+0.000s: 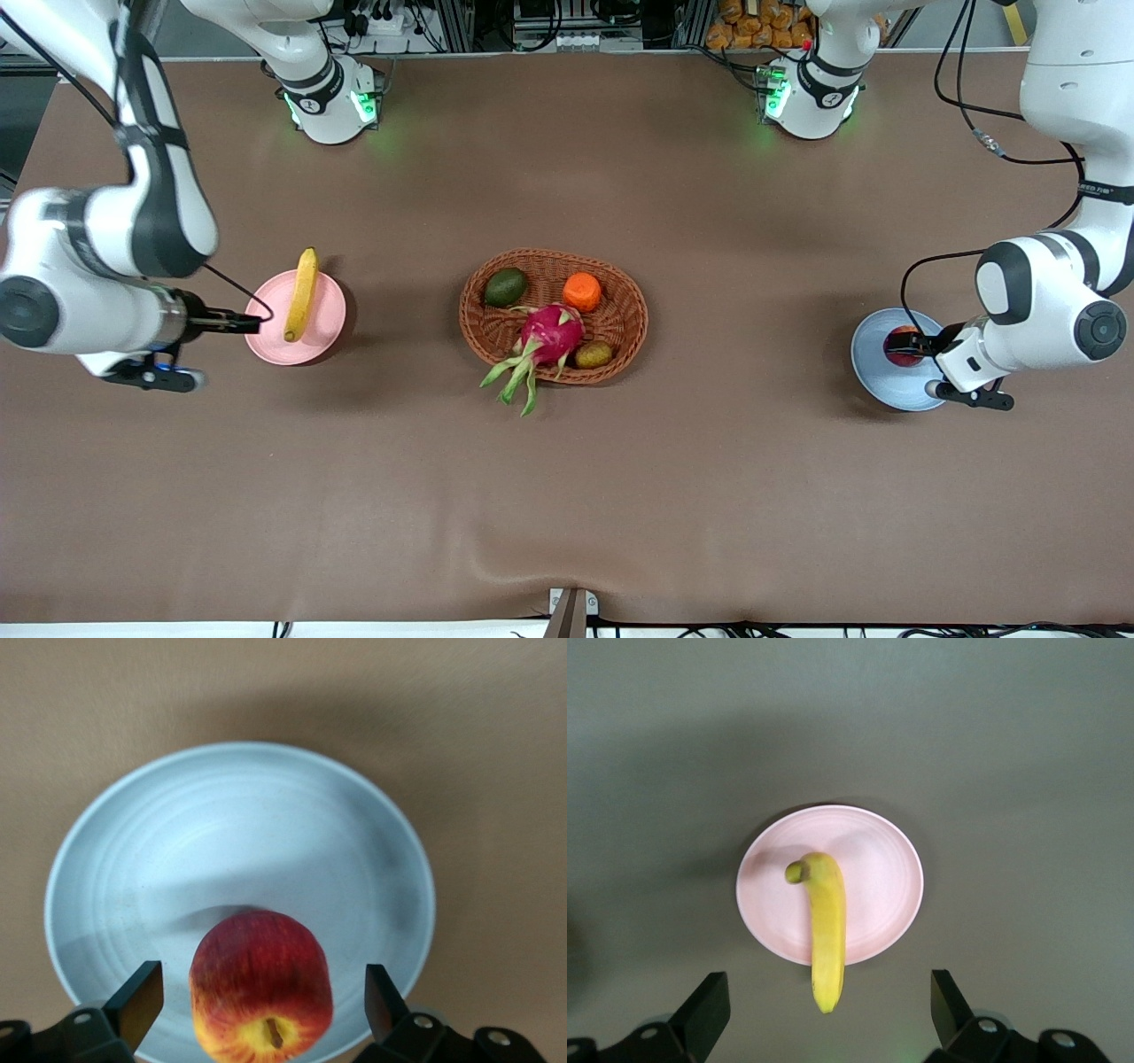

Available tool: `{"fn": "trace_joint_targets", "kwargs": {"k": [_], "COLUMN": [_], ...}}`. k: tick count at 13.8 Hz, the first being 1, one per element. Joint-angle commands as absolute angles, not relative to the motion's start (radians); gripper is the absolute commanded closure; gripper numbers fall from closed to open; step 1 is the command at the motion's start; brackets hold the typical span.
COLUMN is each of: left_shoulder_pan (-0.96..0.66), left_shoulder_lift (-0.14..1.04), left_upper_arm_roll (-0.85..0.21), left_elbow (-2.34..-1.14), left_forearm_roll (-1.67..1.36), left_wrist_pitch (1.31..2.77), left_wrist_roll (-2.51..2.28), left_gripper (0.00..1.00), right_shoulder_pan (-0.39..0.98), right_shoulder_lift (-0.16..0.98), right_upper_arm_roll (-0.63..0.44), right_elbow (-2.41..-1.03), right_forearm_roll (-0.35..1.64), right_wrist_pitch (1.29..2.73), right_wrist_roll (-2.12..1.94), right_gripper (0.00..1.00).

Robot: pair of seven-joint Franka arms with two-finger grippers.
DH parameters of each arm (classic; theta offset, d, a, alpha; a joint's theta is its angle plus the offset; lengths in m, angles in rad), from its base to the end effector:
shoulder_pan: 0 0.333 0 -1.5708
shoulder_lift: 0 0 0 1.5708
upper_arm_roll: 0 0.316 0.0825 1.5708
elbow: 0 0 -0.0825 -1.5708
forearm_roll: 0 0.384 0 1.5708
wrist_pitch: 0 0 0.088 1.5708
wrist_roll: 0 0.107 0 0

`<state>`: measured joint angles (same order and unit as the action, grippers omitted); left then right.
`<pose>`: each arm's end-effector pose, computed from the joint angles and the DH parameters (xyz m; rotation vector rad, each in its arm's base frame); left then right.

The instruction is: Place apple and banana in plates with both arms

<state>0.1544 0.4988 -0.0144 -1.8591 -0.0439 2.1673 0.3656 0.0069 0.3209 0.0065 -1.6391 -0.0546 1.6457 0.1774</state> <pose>0.6134 0.0851 0.2356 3.0282 -0.2983 -0.2660 0.6152 0.0024 0.4086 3.0161 -0.2286 -0.4696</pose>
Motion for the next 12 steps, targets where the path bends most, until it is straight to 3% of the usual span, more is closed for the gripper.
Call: {"fn": "trace_joint_targets", "kwargs": {"k": [1, 3, 9, 12], "left_shoulder_pan": [0.155, 0.152, 0.146, 0.143], "left_shoulder_lift": [0.413, 0.414, 0.400, 0.371], "left_upper_arm_roll": [-0.057, -0.067, -0.101, -0.136], "left_elbow": [-1.836, -1.769, -1.668, -1.612], "left_forearm_roll": [-0.063, -0.061, -0.061, -0.054], "left_wrist_pitch": [2.085, 2.007, 1.903, 1.809], "left_wrist_roll": [0.359, 0.351, 0.307, 0.210], "left_gripper": [0.00, 0.00, 0.00, 0.00], "right_shoulder_pan": [0.002, 0.002, 0.003, 0.003], "right_shoulder_lift": [0.330, 0.312, 0.112, -0.044], "right_upper_arm_roll": [0.018, 0.020, 0.021, 0.021], "right_elbow": [-1.487, -1.430, -1.439, -1.563], "right_forearm_roll": [-0.031, -0.031, -0.031, -0.029], "right_wrist_pitch": [1.524, 1.491, 1.511, 1.564], "right_wrist_roll": [0.187, 0.186, 0.170, 0.172], "right_gripper": [0.00, 0.00, 0.00, 0.00]}}
